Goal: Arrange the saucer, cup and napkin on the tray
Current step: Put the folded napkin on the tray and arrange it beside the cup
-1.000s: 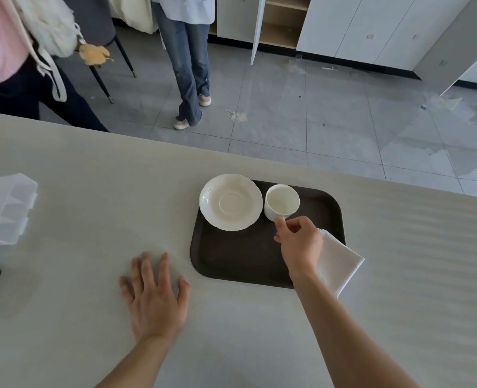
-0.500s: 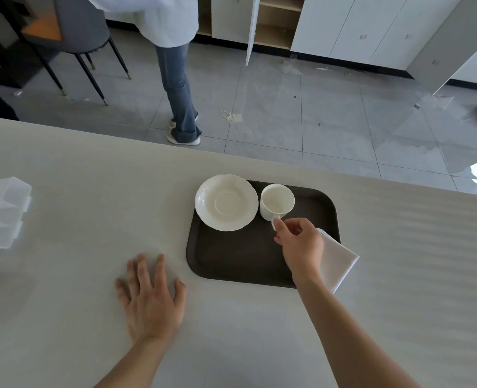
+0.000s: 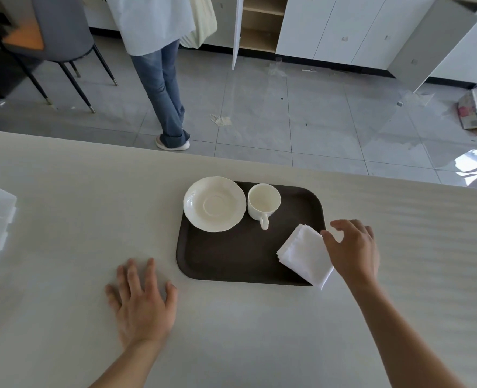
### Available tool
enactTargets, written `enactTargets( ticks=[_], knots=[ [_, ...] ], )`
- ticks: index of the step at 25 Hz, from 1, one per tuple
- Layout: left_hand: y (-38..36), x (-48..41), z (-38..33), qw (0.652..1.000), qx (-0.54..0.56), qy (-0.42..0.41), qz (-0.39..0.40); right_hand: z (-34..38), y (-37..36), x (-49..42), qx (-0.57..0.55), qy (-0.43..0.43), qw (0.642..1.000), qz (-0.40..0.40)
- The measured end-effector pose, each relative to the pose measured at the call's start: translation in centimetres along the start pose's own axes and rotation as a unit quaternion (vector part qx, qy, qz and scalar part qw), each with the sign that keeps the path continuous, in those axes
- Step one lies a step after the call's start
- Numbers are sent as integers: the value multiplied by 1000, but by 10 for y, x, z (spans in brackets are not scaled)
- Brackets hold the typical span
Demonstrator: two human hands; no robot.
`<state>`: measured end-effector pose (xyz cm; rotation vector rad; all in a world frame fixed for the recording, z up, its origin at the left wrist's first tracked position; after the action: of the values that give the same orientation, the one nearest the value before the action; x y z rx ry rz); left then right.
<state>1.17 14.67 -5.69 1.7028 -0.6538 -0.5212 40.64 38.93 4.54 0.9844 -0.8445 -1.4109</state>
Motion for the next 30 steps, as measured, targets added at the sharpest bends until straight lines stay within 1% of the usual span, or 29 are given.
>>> enactTargets(
  ticks=[2, 4, 5, 8, 11, 14, 17, 19, 22, 24, 27, 30],
  knots=[
    [1, 0, -1, 1000, 2, 1, 1, -18, -15, -1, 47, -32, 994, 93],
    [1, 0, -1, 1000, 4, 3, 2, -32, -30, 2, 30, -74, 983, 166],
    [1, 0, -1, 1000, 5, 4, 3, -36, -34, 4, 14, -88, 979, 183],
    [1, 1, -1, 1000, 5, 2, 4, -34, -35, 4, -17, -77, 983, 166],
    [2, 0, -2, 1000, 5, 2, 4, -33, -29, 1, -112, -103, 981, 119],
    [3, 1, -3, 1000, 4, -1, 1, -42, -31, 6, -232, -187, 953, 57],
    [4, 1, -3, 1000, 0, 0, 5, -44, -43, 18, -290, -238, 927, 26],
    [3, 1, -2, 1000, -1, 2, 6, -39, -51, 26, -284, -235, 929, 36],
    [3, 1, -2, 1000, 1, 3, 10, -25, -53, 33, -195, -178, 961, 85],
    [3, 1, -3, 1000, 1, 2, 13, -21, -51, 31, -144, -144, 972, 114],
    [4, 2, -5, 1000, 6, 1, 10, -22, -47, 25, -117, -117, 974, 155],
    [7, 3, -7, 1000, 9, -5, 1, -17, -46, 19, -84, -82, 978, 174]
  ],
)
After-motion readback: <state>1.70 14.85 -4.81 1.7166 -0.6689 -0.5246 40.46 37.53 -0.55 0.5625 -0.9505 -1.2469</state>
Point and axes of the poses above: each hand's wrist, its own x-axis away from the middle knuckle, its own y-axis out of the back of the hand, z = x × y, the point moved 10 cm from there along -x, towards the middle knuckle, and after that the axes turned 6 degrees about y, right-handed, at the moved point
